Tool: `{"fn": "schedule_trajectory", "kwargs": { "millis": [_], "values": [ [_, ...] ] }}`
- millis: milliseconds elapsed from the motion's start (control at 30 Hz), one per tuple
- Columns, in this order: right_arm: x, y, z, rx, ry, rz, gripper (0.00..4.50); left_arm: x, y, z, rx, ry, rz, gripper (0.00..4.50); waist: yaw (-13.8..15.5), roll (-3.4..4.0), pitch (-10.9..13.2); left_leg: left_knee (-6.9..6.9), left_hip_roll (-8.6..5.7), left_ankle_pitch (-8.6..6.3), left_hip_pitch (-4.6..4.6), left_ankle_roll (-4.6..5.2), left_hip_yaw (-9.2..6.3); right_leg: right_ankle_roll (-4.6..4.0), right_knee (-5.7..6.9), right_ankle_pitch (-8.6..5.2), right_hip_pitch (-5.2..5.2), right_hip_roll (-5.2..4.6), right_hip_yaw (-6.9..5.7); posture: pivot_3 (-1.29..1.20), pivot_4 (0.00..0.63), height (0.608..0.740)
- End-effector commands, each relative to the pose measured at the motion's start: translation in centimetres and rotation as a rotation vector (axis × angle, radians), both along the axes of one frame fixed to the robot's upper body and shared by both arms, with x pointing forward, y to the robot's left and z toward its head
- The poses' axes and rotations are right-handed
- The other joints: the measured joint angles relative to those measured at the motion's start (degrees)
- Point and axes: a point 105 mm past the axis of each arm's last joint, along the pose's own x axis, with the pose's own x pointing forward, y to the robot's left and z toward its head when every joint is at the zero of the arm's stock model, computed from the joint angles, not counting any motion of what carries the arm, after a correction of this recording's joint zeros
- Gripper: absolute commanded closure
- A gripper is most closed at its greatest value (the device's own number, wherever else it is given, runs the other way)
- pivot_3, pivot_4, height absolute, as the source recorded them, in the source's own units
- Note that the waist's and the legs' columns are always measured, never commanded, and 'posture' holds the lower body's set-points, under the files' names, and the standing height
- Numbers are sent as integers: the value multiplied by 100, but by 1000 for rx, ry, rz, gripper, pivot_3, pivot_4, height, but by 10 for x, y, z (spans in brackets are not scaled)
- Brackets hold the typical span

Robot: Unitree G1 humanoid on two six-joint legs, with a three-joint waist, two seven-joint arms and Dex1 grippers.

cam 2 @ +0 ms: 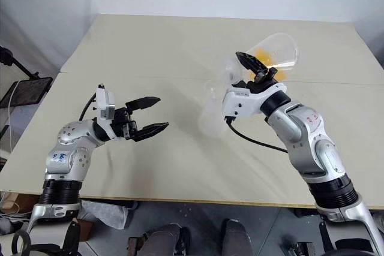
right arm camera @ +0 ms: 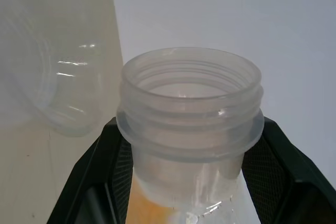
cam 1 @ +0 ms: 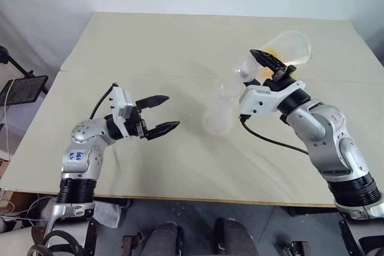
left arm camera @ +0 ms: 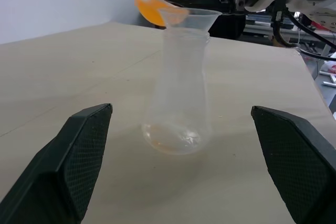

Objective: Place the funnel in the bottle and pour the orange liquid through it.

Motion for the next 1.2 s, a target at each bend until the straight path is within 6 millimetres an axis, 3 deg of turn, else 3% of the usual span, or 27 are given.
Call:
{"fn": "schedule_trajectory", "kwargs": {
  "millis": [33, 1200],
  "values": [
    [-8, 1, 16, -41, -95, 16, 2066, -3, -4, 11, -18, -46, -18, 0, -2, 0, 0, 0, 0, 0, 0, 0, 0, 0, 0, 0, 0, 0, 0, 0, 150, 740],
    [-12, 0, 23, -242, -289, -20, 2066, 0, -4, 13, -21, -51, -15, 0, -1, 0, 0, 0, 0, 1, 0, -1, 0, 0, -1, 0, 0, 1, 2, 0, 150, 740]
  ]
}}
